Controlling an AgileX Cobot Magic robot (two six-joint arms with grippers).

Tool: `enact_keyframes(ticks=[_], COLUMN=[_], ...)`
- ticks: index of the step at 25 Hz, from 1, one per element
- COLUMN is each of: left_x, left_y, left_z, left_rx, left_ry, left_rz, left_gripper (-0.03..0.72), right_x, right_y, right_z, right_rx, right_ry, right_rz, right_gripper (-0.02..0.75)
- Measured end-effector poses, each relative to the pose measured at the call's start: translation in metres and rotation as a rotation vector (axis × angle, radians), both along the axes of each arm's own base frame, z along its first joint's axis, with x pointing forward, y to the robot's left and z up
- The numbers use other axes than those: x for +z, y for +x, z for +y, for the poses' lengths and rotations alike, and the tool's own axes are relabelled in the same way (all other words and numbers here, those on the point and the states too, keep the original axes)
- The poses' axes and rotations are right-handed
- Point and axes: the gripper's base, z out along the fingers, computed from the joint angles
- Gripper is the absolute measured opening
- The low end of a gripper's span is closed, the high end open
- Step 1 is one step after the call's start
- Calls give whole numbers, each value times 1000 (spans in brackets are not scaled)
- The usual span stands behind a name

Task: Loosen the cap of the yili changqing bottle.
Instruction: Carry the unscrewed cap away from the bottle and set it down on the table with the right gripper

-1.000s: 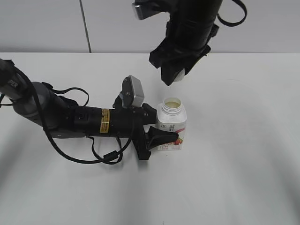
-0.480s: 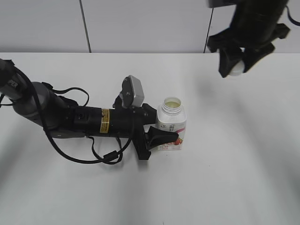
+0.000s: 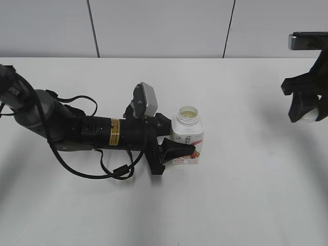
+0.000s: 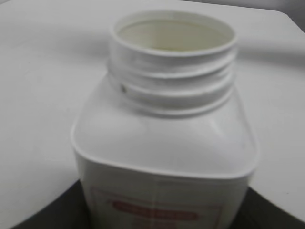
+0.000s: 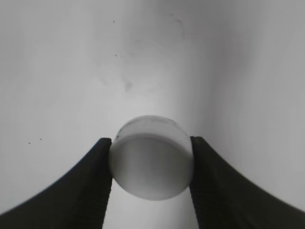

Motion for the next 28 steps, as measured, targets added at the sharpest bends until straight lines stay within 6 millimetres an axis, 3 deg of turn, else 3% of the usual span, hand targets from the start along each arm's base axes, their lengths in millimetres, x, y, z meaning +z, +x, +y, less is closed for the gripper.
enact_keyframes(ticks=[6, 14, 28], left_x=[0, 0, 3], left_y=[0, 0, 0], left_z=[0, 0, -1], left_rx=[0, 5, -2], left_ry=[-1, -5, -34], left_rz=[0, 1, 3], left_gripper=[385, 385, 385], right_x=[-21, -67, -82], right_y=[4, 13, 20], right_z=[11, 16, 23], right_rx=[-32, -31, 30], right_ry=[140, 157, 146], right_rz=[-99, -2, -46], right_gripper=[389, 389, 387])
